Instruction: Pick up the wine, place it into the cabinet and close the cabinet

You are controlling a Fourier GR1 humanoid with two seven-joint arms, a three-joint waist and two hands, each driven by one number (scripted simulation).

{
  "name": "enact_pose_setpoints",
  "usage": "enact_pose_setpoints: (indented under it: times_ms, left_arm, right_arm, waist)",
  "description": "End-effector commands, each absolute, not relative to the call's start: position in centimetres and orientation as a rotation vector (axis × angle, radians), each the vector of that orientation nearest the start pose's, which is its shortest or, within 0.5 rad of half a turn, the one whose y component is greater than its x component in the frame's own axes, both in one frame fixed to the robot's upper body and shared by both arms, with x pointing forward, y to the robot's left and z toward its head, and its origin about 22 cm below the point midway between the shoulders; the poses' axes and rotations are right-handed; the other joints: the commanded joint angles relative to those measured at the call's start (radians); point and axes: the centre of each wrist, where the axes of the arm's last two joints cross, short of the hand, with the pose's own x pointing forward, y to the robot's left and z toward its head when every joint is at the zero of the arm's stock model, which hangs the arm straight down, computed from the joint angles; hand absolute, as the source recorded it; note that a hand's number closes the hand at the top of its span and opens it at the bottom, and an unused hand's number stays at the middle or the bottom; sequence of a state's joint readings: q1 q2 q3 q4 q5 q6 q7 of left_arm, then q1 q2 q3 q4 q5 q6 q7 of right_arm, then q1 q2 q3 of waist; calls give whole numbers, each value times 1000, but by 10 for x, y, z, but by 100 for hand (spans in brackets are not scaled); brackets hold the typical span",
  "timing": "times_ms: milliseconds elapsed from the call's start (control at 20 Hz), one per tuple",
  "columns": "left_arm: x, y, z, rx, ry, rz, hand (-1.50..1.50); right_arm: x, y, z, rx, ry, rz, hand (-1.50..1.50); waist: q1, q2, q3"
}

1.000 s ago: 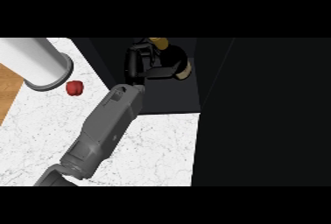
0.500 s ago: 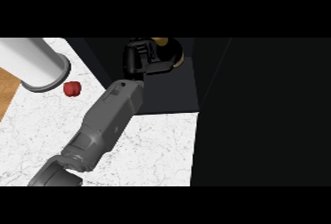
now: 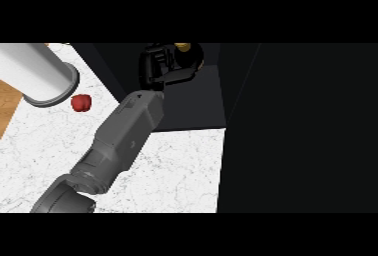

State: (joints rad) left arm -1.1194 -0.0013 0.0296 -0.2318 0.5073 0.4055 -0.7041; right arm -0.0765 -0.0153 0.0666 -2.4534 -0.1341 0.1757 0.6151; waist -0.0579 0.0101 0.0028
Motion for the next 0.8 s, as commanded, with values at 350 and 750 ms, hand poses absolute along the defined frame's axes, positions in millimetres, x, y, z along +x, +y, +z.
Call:
enact_pose_setpoints:
  times_ms: [350, 750]
  left_arm:
    - [431, 103, 31, 144, -1836, 233, 150]
    - [429, 116, 20, 214, -1793, 182, -150]
  right_arm:
    - [136, -216, 210, 283, -1920, 308, -150]
    - [148, -210, 205, 292, -1948, 315, -150]
  waist:
    - [-8, 8, -3]
    - [-16, 16, -4]
